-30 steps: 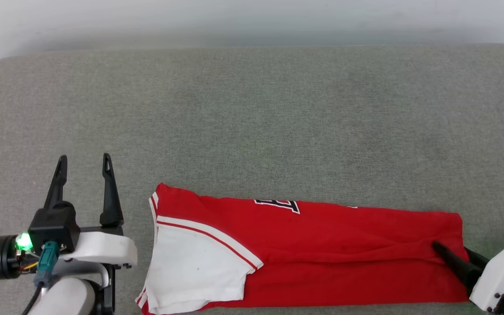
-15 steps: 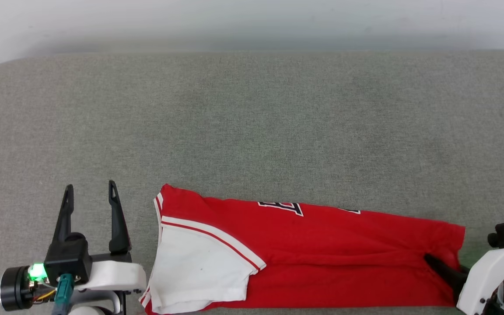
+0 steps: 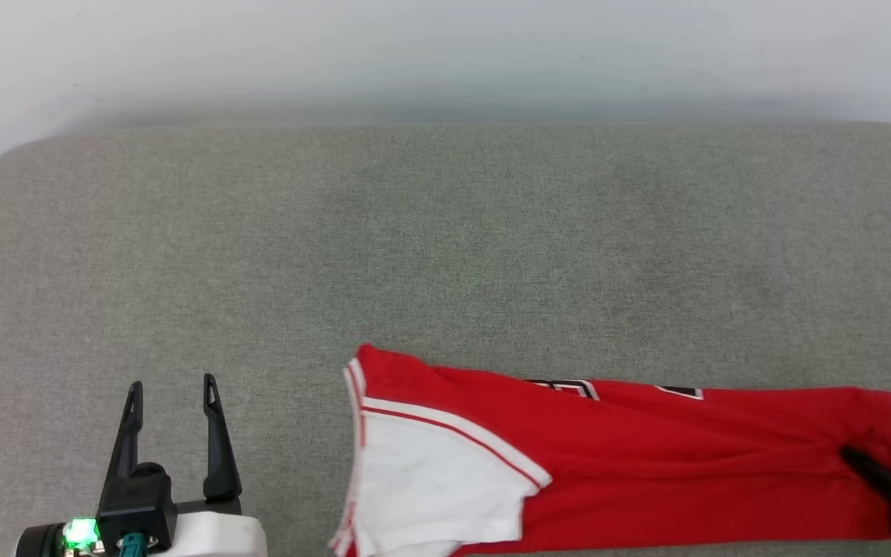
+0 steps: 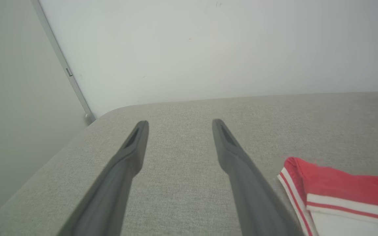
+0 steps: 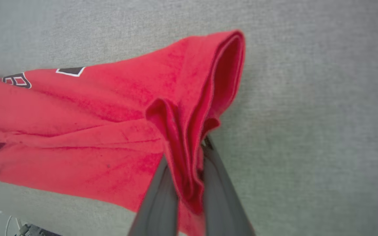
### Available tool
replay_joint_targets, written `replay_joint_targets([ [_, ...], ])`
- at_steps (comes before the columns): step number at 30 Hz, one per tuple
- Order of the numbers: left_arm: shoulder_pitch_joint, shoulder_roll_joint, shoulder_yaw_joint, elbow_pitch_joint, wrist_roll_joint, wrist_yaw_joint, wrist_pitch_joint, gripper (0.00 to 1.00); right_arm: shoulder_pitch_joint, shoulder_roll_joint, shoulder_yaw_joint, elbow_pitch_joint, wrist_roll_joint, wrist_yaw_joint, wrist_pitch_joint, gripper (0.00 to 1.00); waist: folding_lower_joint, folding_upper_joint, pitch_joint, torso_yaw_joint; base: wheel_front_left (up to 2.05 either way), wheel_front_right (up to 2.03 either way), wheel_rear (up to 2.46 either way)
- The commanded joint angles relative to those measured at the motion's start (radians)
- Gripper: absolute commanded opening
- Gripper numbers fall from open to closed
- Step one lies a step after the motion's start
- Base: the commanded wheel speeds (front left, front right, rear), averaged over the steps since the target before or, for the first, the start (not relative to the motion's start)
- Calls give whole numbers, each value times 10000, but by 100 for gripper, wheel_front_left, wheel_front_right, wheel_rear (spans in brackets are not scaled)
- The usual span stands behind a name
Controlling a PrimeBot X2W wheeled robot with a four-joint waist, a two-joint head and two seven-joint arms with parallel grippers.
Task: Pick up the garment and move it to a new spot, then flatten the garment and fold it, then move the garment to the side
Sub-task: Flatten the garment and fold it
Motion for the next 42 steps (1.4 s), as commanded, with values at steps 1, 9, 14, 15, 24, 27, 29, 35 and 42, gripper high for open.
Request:
replay_joint_targets([
  [1,93,-64,62,-21,68,-79,-69,100,-161,-254,-125,124,-90,-19,37,0,0,0,-50,5,0,0,0],
  [9,343,-381,282,20,439,-570,-69,100,-165,-1092,-84,317,-353,-16,750,0,0,0,-245,38,0,0,0],
  [14,389,-528,442,-26,578,-723,-69,100,18,-960,312,-1108,201,-14,1277,0,0,0,-283,75,0,0,0],
  [15,387,-552,469,-39,600,-764,-69,100,32,-952,381,-1476,276,-13,1345,0,0,0,-279,83,0,0,0],
  [24,156,-676,519,-47,801,-1008,-69,100,-748,-463,1578,-4418,-224,-13,2092,0,0,0,-90,212,0,0,0],
  [27,56,-720,485,-56,828,-1040,-69,100,-1110,-272,1966,-4673,-507,-13,2267,0,0,0,8,261,0,0,0],
  [29,-27,-755,457,-77,866,-1093,-69,100,-1517,-44,2473,-4804,-748,-13,2502,0,0,0,118,310,0,0,0],
  [35,-274,-840,424,-58,884,-1204,-70,100,-3138,807,4083,-4434,-1594,-13,2756,0,0,0,479,460,0,0,0],
  [42,-586,-906,317,11,960,-1306,-70,100,-4882,2173,5932,-2813,-2406,-13,2482,0,0,0,871,586,0,0,0],
])
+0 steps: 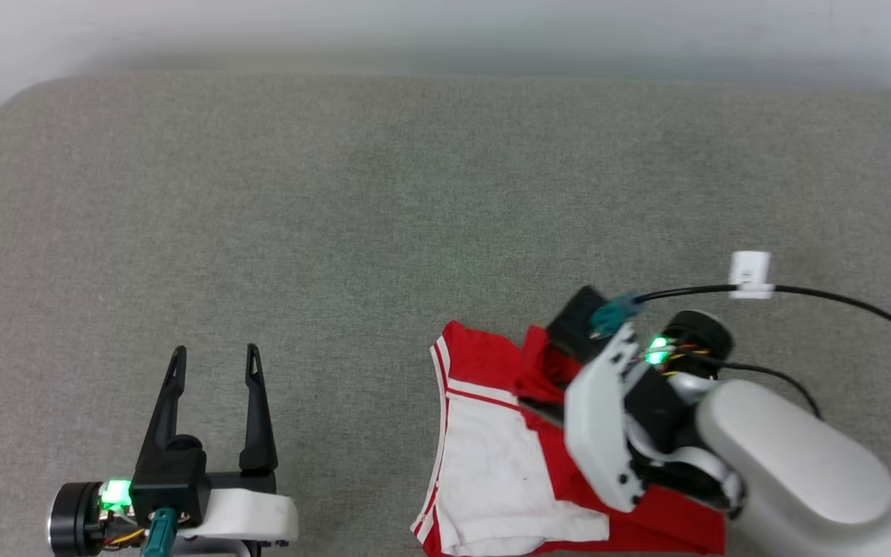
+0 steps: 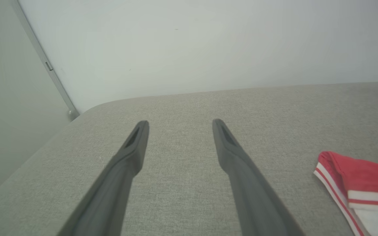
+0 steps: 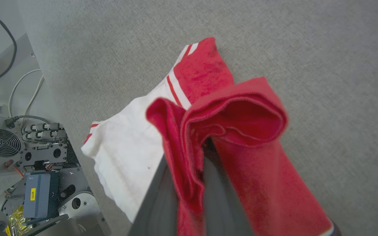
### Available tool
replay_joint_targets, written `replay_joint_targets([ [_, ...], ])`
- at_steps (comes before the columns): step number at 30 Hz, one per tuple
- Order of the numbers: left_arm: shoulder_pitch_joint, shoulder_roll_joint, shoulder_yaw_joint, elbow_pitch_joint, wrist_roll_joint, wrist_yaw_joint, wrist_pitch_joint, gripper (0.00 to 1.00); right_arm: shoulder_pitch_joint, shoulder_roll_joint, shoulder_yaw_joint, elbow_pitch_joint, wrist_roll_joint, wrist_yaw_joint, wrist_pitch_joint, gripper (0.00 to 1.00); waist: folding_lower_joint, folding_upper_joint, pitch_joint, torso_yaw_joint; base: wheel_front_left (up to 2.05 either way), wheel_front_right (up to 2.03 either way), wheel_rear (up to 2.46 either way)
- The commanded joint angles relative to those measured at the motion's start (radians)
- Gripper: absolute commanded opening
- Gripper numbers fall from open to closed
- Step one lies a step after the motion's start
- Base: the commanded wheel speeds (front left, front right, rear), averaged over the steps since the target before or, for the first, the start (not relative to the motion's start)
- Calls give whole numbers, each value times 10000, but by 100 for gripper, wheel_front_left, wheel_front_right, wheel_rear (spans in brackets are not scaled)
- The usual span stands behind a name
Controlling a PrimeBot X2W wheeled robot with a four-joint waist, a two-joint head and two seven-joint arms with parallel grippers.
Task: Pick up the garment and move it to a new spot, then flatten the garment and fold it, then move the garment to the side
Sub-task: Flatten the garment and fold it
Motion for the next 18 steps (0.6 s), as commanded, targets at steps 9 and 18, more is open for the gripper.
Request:
replay_joint_targets([
  [9,-406,-99,-196,184,118,-100,-70,100,-935,788,2328,2612,-12,-11,-415,0,0,-1,292,213,0,0,0],
  [18,-54,-23,-69,320,97,-79,-70,100,-1626,205,2310,2165,339,-9,-2259,100,0,-1,-292,-68,0,0,0],
])
